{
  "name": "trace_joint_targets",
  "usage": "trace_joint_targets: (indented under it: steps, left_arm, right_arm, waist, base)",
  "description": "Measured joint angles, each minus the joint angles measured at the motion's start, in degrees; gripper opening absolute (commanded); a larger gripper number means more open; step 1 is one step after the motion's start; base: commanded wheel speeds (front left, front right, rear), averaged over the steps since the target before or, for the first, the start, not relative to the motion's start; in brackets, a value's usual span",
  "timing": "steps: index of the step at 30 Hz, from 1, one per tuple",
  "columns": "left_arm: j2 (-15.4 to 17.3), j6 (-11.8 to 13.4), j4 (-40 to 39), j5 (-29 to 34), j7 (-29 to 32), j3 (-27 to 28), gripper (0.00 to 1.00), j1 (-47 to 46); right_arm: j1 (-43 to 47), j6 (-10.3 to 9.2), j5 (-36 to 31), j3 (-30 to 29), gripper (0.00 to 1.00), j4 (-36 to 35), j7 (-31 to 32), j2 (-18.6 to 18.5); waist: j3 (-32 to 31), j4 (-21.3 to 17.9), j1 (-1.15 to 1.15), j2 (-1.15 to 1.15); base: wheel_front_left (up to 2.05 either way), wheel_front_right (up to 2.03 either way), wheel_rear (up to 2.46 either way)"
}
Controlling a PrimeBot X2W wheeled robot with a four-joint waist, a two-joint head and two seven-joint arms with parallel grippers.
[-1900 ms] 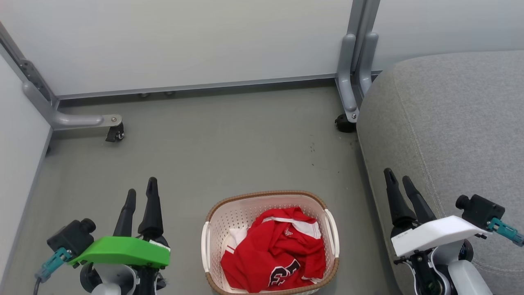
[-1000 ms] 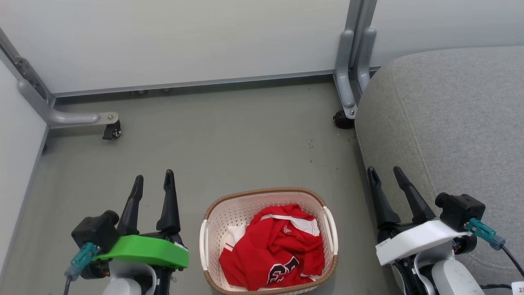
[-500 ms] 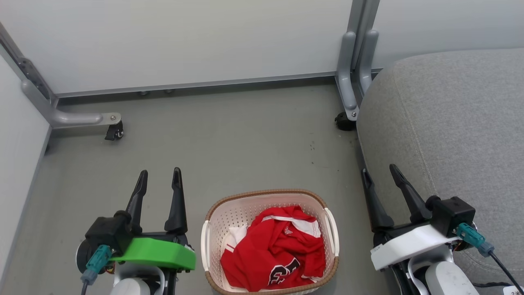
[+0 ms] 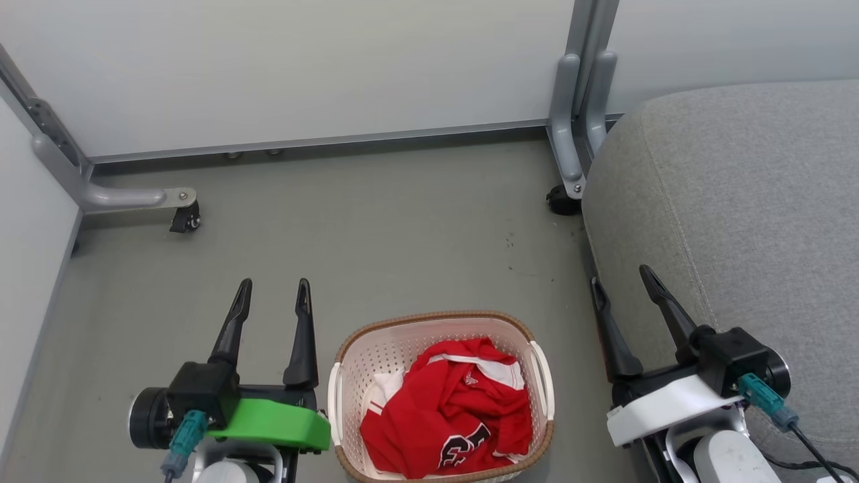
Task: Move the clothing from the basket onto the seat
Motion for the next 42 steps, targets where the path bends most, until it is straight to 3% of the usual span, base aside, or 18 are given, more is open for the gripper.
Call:
trace_joint_targets:
  steps: [22, 42]
  left_arm:
    - [0.05, 0.82, -0.46, 9.39, -2.35, -2.0, 1.0, 0.04]
    - [0.07, 0.63, 0.08, 9.47, -2.41, -1.93, 1.0, 0.61]
  right_arm:
    - [-0.01, 0.01, -9.29, 1.12, 1.0, -0.67, -2.32, 0.25]
    - [0.46, 0.01, -8.65, 0.54, 1.0, -0.55, -2.33, 0.73]
  waist:
    - [0.32, -0.28, 0.0, 0.0]
    - [-0.22, -0.16, 0.0, 0.0]
  base:
    - [0.0, 0.0, 0.0]
    - [0.0, 0.0, 0.0]
